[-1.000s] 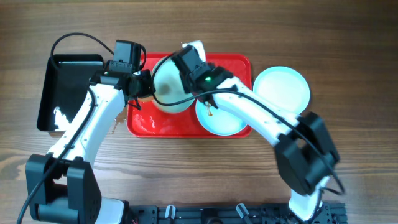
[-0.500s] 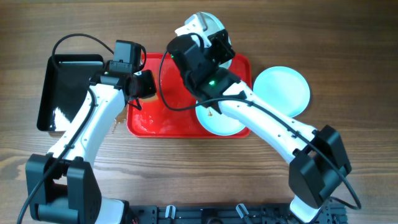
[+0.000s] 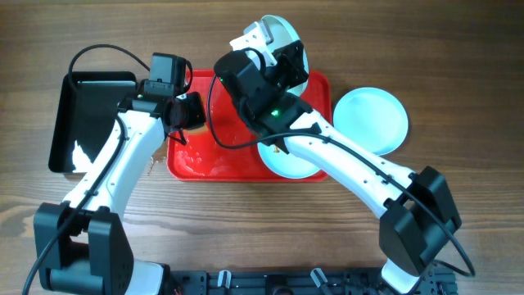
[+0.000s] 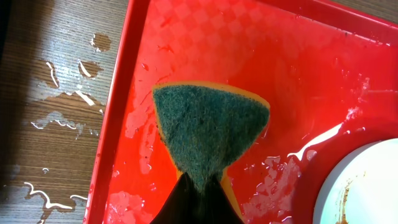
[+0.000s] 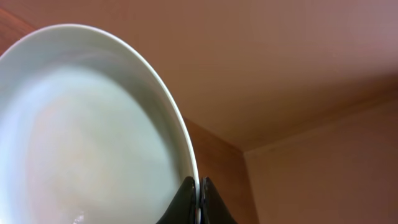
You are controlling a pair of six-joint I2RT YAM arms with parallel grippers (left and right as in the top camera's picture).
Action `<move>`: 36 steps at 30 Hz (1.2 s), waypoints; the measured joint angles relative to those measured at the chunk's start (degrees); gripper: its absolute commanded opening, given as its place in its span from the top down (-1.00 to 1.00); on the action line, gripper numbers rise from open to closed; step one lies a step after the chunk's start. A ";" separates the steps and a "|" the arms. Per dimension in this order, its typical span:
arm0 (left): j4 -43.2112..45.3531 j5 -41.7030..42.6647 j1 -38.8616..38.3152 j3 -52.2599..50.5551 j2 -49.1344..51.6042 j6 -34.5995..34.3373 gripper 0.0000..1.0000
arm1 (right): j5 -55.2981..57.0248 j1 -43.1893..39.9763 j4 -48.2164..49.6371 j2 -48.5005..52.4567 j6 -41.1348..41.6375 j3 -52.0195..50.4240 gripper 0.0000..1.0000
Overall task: Clean dirty plates on tray and stack at the side
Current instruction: 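Lift the plate with the right gripper and stack it on the cleaned plate, then reach the right gripper to the last white plate and grip its rim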
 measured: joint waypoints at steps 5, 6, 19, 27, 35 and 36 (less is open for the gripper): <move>0.00 0.00 0.00 0.00 0.00 0.00 0.92 | -10.54 -1.53 -15.96 -0.13 14.97 0.35 0.92; 0.00 0.00 0.00 0.00 0.00 0.00 0.92 | -17.09 -3.72 -19.52 -0.52 21.27 0.31 0.92; 0.15 0.00 0.00 0.00 0.00 0.00 0.92 | -75.73 -51.45 -26.77 -6.78 38.71 -8.15 0.92; 0.24 0.00 0.00 0.00 0.00 0.00 0.92 | -75.25 -60.37 -23.41 -6.75 43.87 -17.64 0.92; 1.27 0.00 0.00 0.00 0.24 0.00 0.92 | -74.18 -60.72 -25.09 -6.75 46.01 -19.67 0.79; 1.27 0.00 0.00 0.00 0.35 0.00 0.92 | -74.16 -60.61 -25.64 -6.75 46.01 -19.67 0.79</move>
